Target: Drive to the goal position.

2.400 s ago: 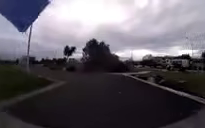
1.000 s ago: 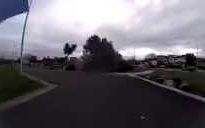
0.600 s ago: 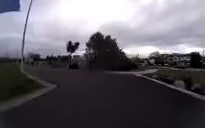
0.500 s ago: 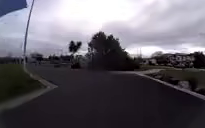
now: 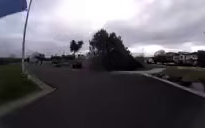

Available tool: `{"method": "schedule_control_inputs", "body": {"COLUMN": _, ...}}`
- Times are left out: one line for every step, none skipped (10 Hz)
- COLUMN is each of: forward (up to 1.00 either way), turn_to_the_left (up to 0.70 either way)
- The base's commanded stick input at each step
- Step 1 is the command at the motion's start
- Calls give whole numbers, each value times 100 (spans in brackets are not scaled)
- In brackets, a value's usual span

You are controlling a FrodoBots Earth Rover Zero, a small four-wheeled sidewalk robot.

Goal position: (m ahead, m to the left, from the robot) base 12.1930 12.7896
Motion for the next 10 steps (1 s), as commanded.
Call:
{"method": "schedule_control_inputs", "body": {"forward": 85, "turn_to_the_left": 25}}
{"method": "schedule_control_inputs", "body": {"forward": 85, "turn_to_the_left": 0}}
{"method": "schedule_control_inputs", "body": {"forward": 85, "turn_to_the_left": 0}}
{"method": "schedule_control_inputs", "body": {"forward": 85, "turn_to_the_left": 0}}
{"method": "schedule_control_inputs", "body": {"forward": 85, "turn_to_the_left": 15}}
{"method": "schedule_control_inputs", "body": {"forward": 85, "turn_to_the_left": 32}}
{"method": "schedule_control_inputs", "body": {"forward": 85, "turn_to_the_left": 21}}
{"method": "schedule_control_inputs", "body": {"forward": 85, "turn_to_the_left": 5}}
{"method": "schedule_control_inputs", "body": {"forward": 85, "turn_to_the_left": 11}}
{"method": "schedule_control_inputs", "body": {"forward": 85, "turn_to_the_left": 27}}
